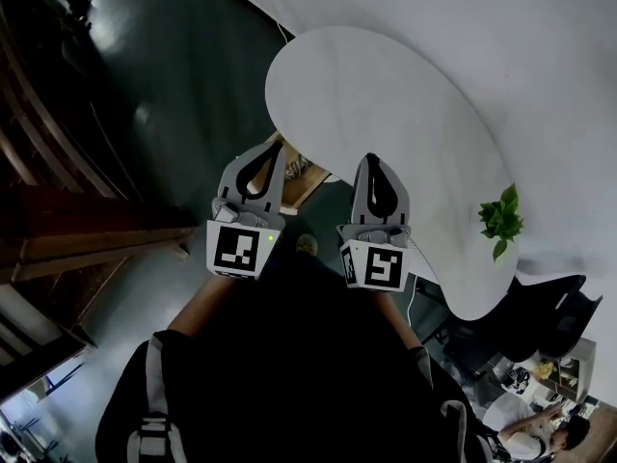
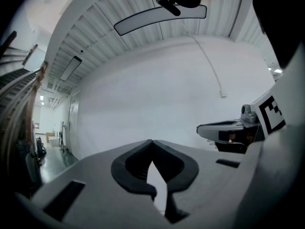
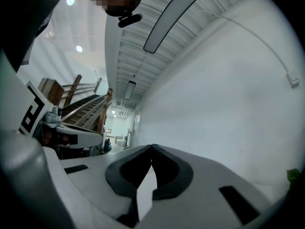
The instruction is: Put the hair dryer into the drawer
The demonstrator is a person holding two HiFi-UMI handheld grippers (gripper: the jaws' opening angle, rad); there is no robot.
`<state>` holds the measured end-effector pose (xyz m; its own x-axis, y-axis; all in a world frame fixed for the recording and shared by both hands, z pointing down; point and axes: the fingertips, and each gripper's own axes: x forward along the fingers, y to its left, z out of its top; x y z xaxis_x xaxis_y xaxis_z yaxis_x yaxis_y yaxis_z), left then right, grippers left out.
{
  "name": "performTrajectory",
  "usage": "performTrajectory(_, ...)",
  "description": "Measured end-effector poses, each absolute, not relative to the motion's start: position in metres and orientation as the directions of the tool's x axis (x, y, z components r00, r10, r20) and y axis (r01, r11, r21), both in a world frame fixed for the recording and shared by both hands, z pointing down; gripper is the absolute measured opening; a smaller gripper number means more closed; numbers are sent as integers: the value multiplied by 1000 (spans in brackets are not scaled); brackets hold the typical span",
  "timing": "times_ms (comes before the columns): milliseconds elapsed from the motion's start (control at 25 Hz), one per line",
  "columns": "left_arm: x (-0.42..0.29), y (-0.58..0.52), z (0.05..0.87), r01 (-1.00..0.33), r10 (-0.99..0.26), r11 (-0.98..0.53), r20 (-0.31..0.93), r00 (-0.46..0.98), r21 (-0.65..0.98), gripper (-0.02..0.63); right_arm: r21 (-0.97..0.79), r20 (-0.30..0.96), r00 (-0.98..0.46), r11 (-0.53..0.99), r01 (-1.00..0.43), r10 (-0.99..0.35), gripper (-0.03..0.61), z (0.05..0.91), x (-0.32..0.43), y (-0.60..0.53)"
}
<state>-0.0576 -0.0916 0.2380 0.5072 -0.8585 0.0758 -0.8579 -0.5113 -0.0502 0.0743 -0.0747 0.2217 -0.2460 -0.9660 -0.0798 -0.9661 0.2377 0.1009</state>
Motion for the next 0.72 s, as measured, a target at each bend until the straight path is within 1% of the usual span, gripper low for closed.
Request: performTrajectory(720, -56, -91, 248, -848, -847, -528, 97, 523, -40, 7, 103, -65, -258, 250, -963, -964, 21, 229, 68, -78)
